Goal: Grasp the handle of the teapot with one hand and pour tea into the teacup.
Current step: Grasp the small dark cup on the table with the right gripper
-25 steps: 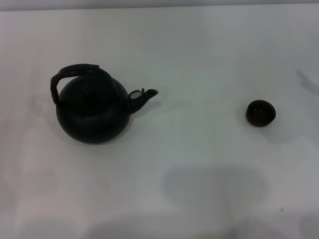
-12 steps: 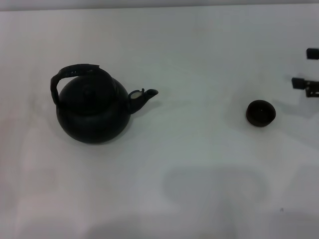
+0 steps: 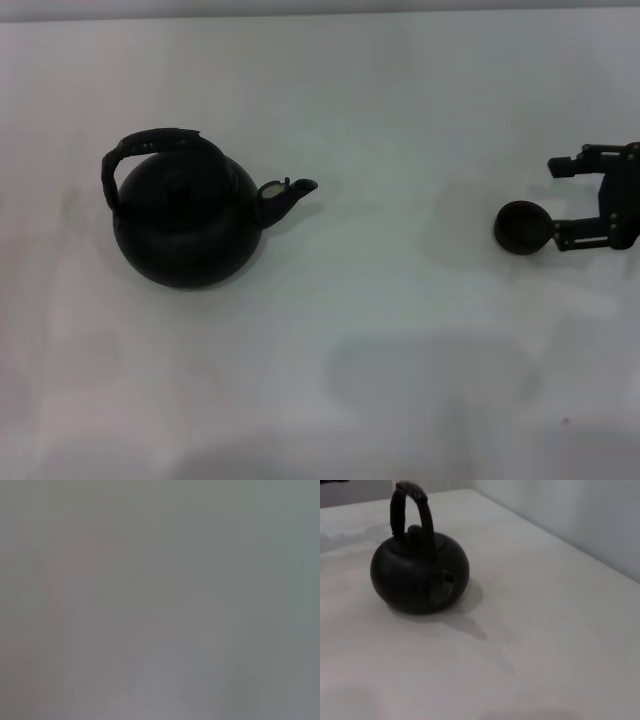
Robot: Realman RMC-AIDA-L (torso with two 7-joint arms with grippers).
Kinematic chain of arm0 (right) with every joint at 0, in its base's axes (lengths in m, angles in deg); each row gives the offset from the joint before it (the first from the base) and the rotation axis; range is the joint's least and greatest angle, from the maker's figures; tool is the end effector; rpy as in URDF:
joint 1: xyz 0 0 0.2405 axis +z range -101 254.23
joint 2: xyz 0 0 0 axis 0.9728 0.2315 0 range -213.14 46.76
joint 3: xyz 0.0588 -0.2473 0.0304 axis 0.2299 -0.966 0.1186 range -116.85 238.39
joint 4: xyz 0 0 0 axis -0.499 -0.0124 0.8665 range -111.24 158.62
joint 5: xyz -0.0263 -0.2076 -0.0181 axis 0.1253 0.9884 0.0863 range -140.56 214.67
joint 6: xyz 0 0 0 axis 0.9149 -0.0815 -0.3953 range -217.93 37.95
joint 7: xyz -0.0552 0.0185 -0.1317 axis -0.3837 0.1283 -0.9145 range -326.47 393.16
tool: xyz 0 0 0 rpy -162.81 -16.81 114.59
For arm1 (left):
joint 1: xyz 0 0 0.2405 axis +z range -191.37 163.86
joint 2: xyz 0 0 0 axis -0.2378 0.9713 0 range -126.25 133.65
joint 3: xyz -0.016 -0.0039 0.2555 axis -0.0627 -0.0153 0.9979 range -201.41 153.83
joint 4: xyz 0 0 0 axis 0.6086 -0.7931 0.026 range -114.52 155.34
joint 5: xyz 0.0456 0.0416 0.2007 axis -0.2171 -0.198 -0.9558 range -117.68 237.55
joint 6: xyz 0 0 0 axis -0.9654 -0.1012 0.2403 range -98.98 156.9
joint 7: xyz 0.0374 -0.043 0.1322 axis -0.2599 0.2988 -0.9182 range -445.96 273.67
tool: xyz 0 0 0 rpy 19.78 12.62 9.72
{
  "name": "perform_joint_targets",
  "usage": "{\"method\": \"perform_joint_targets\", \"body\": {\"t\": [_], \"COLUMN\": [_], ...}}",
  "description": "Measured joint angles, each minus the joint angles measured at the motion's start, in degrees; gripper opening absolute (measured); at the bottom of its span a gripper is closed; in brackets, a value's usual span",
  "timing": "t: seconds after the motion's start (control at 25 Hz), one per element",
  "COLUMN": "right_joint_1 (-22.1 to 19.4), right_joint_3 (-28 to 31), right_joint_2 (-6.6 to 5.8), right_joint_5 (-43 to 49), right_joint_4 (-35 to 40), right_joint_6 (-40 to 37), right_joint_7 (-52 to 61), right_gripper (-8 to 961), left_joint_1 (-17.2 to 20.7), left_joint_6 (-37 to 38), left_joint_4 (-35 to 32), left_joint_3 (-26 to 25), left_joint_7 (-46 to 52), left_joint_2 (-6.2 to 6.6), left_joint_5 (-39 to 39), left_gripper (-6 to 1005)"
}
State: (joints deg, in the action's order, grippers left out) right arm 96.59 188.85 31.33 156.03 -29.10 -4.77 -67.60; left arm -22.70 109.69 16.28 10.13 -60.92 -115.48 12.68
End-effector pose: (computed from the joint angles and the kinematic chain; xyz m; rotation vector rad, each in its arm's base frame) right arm 0.3122 0.3088 0.0413 -2.7510 0.4485 0.1869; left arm -0.4093 0.2159 0.0368 -1.3644 -0.6883 -0.7170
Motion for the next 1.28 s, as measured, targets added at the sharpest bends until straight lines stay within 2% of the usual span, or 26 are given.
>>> {"method": "perform_joint_targets", "body": {"t": [0.44, 0.8, 1.28], "right_joint_1": [0.1, 0.1, 0.2], "right_joint_3": [-2.2, -10.2, -10.7], "right_joint_2": [0.06, 0.20, 0.18], "right_joint_5": [-0.6, -0.6, -0.5], "right_joint_4": [0.6, 2.1, 2.1], "right_joint_6": [-0.8, -9.7, -11.5], "right_joint_7": [0.4, 0.2, 0.2], "right_gripper": [850, 849, 847], "left_joint_1": [0.3, 0.4, 0.6], "left_joint_6": [-0.1, -0.1, -0.1], "left_joint_4": [0.0, 0.0, 0.6], "left_joint_3": [0.0, 0.0, 0.0], "left_joint_7": [0.0, 0.0, 0.0], "left_joint_2": [0.00, 0.00, 0.10], "left_joint_5": [-0.1, -0.3, -0.2], "left_gripper": [874, 874, 875]}}
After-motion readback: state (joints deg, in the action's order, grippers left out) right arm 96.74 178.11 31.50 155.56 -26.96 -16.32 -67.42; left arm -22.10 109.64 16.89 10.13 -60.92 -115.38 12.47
